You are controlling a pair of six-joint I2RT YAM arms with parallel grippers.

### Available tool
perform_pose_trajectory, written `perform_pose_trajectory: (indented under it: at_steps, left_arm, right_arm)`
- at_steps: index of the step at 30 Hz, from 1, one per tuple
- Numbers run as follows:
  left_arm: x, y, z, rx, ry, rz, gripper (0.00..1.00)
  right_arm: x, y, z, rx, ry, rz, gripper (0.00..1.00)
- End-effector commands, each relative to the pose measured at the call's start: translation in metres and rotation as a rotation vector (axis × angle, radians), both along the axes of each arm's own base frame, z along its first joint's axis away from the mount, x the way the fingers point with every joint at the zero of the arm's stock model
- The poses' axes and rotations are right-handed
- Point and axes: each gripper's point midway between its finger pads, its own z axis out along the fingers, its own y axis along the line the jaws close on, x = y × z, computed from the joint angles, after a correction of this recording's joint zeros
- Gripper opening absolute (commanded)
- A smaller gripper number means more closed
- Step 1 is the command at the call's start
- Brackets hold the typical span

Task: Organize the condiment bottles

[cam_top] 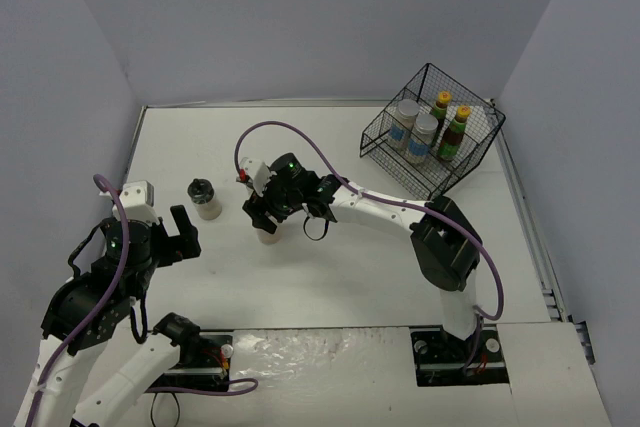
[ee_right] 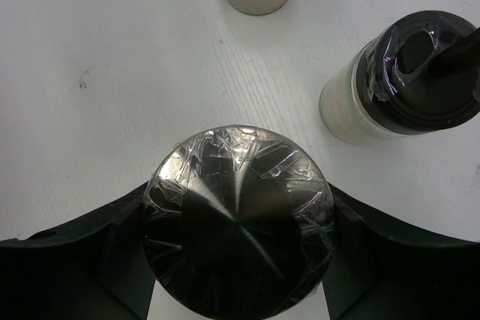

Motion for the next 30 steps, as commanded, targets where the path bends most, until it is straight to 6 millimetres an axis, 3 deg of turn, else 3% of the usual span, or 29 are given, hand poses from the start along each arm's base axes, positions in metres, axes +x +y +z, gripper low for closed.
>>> perform_pose_trajectory:
  at_steps: [1,3,8,13,17,19,20,23,24,30]
  left_arm:
    - [0.009,-0.002,0.017,-0.014,-0.049,0.008,0.97]
    - [0.010,-0.002,0.017,-0.014,-0.049,0.008,0.97]
    - [0.012,-0.004,0.018,-0.016,-0.051,0.004,0.97]
    - [0.014,-0.006,0.016,-0.015,-0.047,-0.001,0.97]
    - [0.017,-0.009,0.015,-0.020,-0.042,-0.006,0.97]
    - [0.018,-0.010,0.015,-0.019,-0.041,-0.008,0.97]
    - [0.019,-0.010,0.015,-0.020,-0.040,-0.007,0.97]
    - [0.021,-0.012,0.014,-0.017,-0.035,-0.011,0.97]
    - [0.022,-0.012,0.014,-0.018,-0.034,-0.014,0.97]
    - [0.023,-0.015,0.010,-0.021,-0.020,-0.021,0.97]
  right_arm:
    - [0.009,0.009,0.048,0.100,-0.095,-0.005,0.14]
    - [0.013,0.002,0.058,0.111,-0.107,-0.029,0.00]
    - [0.030,-0.027,0.092,0.161,-0.126,-0.135,0.00]
    - [0.064,-0.082,0.155,0.253,-0.190,-0.363,0.00]
    - [0.091,-0.145,0.204,0.290,-0.263,-0.608,0.00]
    - [0.108,-0.190,0.226,0.279,-0.324,-0.784,0.00]
    - [0.105,-0.196,0.228,0.264,-0.319,-0.794,0.00]
    - [0.123,-0.274,0.250,0.290,-0.352,-1.090,0.00]
    - [0.125,-0.290,0.254,0.301,-0.356,-1.146,0.00]
    - [0.131,-0.373,0.271,0.325,-0.399,-1.411,0.00]
